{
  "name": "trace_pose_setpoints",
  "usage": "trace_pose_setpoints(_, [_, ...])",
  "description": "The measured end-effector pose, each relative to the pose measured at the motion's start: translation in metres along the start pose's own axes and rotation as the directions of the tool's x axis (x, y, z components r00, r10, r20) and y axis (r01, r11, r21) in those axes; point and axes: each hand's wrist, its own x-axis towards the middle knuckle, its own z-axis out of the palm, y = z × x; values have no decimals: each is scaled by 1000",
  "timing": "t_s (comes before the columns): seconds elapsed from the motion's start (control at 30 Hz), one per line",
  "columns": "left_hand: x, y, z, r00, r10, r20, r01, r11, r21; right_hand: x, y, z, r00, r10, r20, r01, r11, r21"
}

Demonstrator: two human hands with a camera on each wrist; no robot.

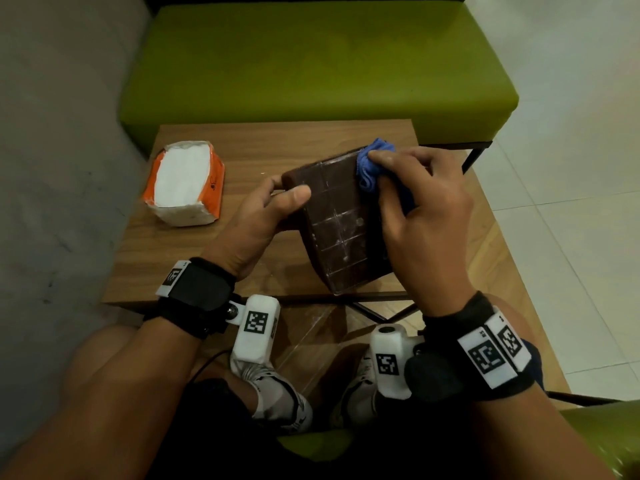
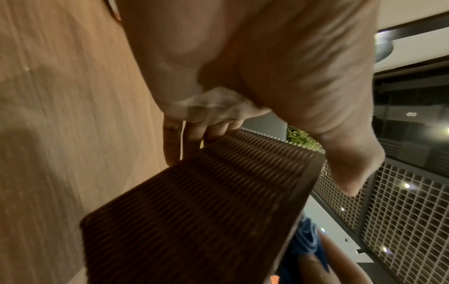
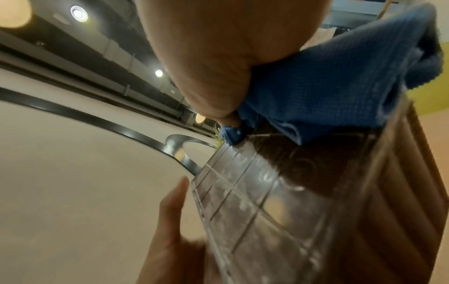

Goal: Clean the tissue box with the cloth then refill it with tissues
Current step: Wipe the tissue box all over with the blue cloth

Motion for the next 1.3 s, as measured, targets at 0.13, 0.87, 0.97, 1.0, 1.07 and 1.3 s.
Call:
trace_pose_setpoints(0.13, [3,7,9,996,10,-83,-11,1000,-7,-3,-7,2,997,-67,30,68,997,-40])
trace_pose_setpoints(0.87, [7,1,2,976,98,-194,-115,991,-75,-7,-10,-1,997,-73,-10,72,992,-102])
trace_pose_setpoints(0.97, [8,2,5,976,110,-188,-129,987,-91,-26,-31,11,977,-171,131,190,970,-149])
trace_pose_setpoints(1.0, [8,3,5,976,115,-187,-134,986,-94,-33,-34,12,955,-216,206,247,958,-144])
trace_pose_setpoints(1.07, [5,4,3,975,112,-194,-130,988,-83,-31,-27,8,946,-233,228,266,956,-126])
trace_pose_setpoints(1.3, [3,2,9,975,106,-196,-126,988,-91,-9,-27,13,993,-108,-53,103,991,-90])
